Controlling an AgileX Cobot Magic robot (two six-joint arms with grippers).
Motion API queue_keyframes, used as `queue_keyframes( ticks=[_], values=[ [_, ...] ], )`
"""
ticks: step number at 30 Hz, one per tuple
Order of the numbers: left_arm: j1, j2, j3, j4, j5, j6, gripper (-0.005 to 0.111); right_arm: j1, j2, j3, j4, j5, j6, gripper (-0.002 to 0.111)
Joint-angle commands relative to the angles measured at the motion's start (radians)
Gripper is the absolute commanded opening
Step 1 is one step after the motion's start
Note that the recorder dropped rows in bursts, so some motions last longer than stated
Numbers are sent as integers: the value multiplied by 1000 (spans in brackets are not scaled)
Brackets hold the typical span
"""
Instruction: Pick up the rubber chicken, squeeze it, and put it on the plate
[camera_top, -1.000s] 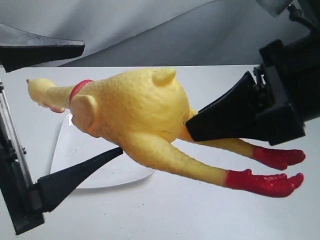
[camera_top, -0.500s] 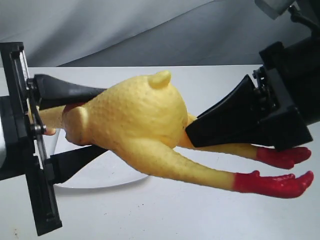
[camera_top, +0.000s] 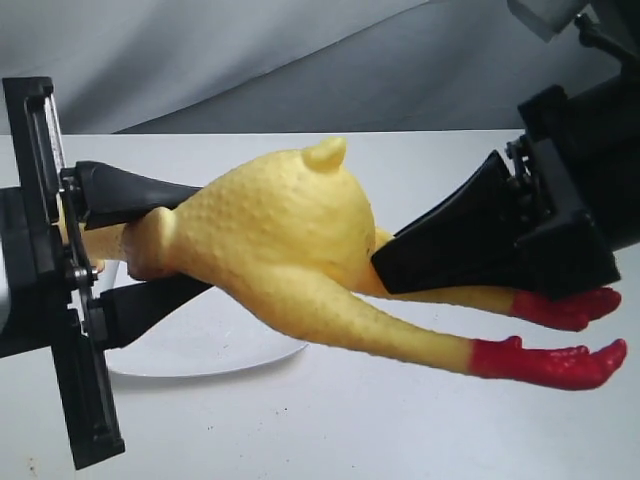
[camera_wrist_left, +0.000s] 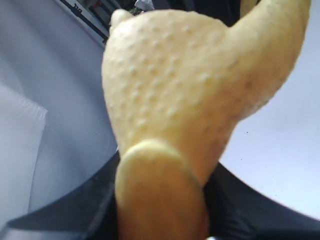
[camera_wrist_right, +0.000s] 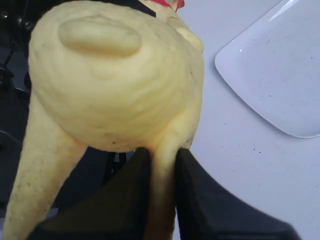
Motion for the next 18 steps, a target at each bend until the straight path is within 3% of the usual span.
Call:
queue_keyframes(
  ticks=[1,4,5,18],
  values=[
    [-6,1,-13,-27,77,-75,38,0,-2,-4,-1,-19,-3,0],
    [-6,1,-13,-27,71,-100,93,0,-2,-4,-1,-19,-3,0],
    [-6,1,-13,-27,69,-113,105,0,-2,-4,-1,-19,-3,0],
    [-6,1,-13,-31,44,-147,99,0,-2,-4,3,-30,-1,0]
  ],
)
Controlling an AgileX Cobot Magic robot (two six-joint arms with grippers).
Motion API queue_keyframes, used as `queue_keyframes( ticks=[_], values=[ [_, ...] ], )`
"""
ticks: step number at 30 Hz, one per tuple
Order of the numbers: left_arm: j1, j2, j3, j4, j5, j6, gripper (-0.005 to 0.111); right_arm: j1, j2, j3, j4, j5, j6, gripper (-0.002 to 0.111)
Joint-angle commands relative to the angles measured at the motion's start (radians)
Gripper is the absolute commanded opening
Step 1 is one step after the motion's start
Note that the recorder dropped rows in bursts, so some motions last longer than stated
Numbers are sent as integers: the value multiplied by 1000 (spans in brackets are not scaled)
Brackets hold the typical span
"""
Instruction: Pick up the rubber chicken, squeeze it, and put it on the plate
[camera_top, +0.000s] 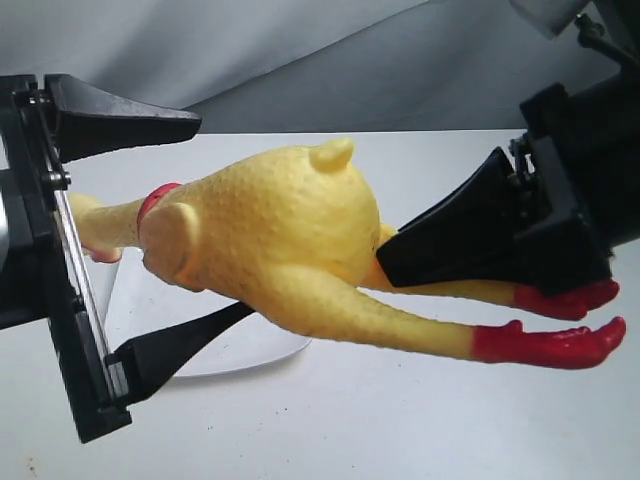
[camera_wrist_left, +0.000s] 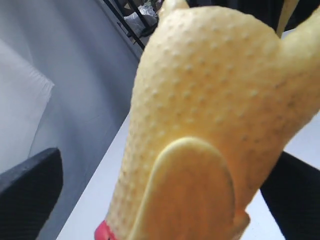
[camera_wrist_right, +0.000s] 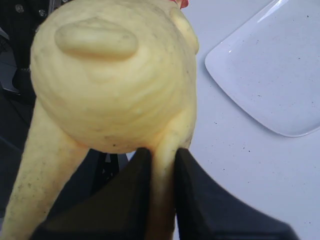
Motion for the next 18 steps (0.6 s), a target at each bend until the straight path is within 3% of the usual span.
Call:
queue_keyframes(
  ticks=[1,3,7,8,18],
  values=[
    [-1,1,-8,-16,-10,-16,94,0,-2,-4,20,-13,-1,0],
    [-1,1,-8,-11,-10,-16,72,0,-2,-4,20,-13,-1,0],
    [-1,1,-8,-11,-54,-18,9,0,-2,-4,20,-13,-1,0],
    [-1,1,-8,-6,-68,-13,1,0,-2,-4,20,-13,-1,0],
    [-1,1,-8,-7,-81,-13,2,0,-2,-4,20,-13,-1,0]
  ],
)
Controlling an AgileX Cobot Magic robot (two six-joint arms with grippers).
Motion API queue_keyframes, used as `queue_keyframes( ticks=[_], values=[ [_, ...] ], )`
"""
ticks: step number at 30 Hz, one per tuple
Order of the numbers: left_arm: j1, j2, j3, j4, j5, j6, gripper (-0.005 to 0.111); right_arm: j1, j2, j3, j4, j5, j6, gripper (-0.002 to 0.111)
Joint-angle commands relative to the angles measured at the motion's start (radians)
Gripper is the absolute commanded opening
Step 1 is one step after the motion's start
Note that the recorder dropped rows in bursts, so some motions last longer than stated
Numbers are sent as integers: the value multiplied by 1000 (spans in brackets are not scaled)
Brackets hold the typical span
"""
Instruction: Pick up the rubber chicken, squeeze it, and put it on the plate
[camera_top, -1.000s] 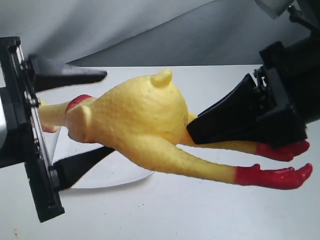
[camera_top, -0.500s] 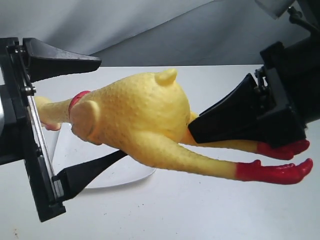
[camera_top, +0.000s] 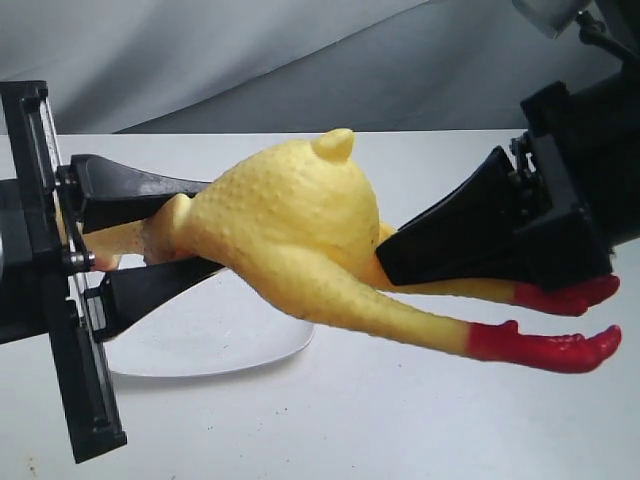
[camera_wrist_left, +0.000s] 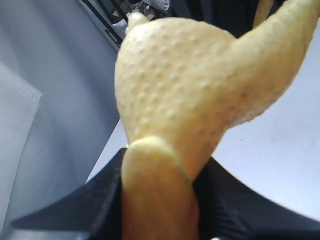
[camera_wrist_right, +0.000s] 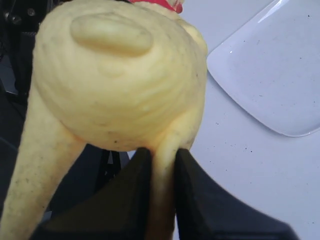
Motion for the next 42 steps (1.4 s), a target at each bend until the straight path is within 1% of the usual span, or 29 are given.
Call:
queue_keyframes(
  ticks=[1,3,5,6,8,10,11,23,25,26,29,30,31,32,42],
  values=[
    [-1,1,-8,-25,-27,-15,3,0,-2,-4,13,-11,-10,0],
    [-1,1,-8,-25,-7,-15,10,0,-2,-4,13,-11,-10,0],
    [-1,1,-8,-25,18,-15,26,0,-2,-4,13,-11,-10,0],
    [-1,1,-8,-25,32,-15,38,0,-2,-4,13,-11,-10,0],
    [-1,1,-8,-25,48,-15,67,0,-2,-4,13,-11,-10,0],
    [-1,3,-8,-25,48,-19,99,0,-2,-4,13,-11,-10,0],
    [-1,3,-8,-28,48,-26,105,0,-2,-4,13,-11,-10,0],
    [-1,3,-8,-29,48,-48,103,0,-2,-4,13,-11,-10,0],
    [-1,3,-8,-29,48,-78,92,0,-2,-4,13,-11,-10,0],
    [-1,3,-8,-29,48,-80,82,0,-2,-4,13,-11,-10,0],
    [-1,3,-8,-29,33,-102,40,0,-2,-4,13,-11,-10,0],
    [-1,3,-8,-29,20,-102,20,0,-2,-4,13,-11,-10,0],
    [-1,3,-8,-29,11,-102,6,0,-2,-4,13,-11,-10,0],
    [-1,3,-8,-23,5,-95,1,0,-2,-4,13,-11,-10,0],
    [-1,3,-8,-21,-1,-95,3,0,-2,-4,13,-11,-10,0]
  ],
)
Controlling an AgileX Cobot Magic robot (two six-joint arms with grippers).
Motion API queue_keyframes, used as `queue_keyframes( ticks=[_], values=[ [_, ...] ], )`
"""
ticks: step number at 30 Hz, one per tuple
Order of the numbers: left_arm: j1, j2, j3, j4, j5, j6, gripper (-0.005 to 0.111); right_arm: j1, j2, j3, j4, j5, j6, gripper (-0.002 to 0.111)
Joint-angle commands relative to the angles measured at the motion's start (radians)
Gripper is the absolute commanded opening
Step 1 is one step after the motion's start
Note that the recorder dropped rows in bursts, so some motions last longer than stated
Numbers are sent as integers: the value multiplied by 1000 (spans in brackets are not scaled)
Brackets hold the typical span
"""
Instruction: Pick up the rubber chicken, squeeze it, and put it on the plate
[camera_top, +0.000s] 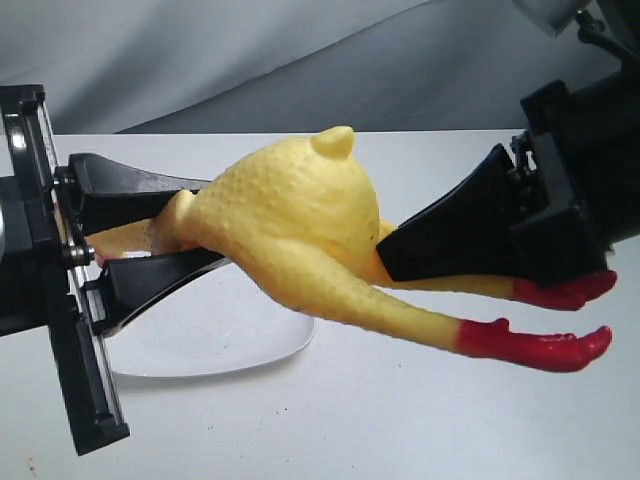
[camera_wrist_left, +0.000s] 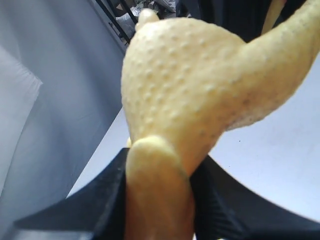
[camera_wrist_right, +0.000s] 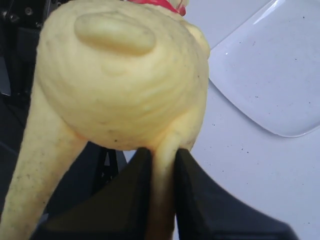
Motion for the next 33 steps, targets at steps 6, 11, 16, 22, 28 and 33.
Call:
queue_keyframes(
  ticks=[6,11,16,22,28,33],
  values=[
    [-1,1,-8,-27,3,-31,64,0,-2,-2,19,-5,-12,0],
    [-1,1,-8,-97,3,-110,103,0,-2,-2,19,-47,-23,0],
    [-1,-77,-23,-105,1,-186,103,0,-2,-2,19,-172,-77,0],
    [-1,-264,-75,-122,32,-274,103,1,40,-2,28,-324,-192,0],
    [-1,-400,-78,-115,167,-346,103,74,187,-2,169,-456,-468,0],
    [-1,-447,-78,-115,227,-346,103,141,368,-2,350,-664,-692,0]
  ],
)
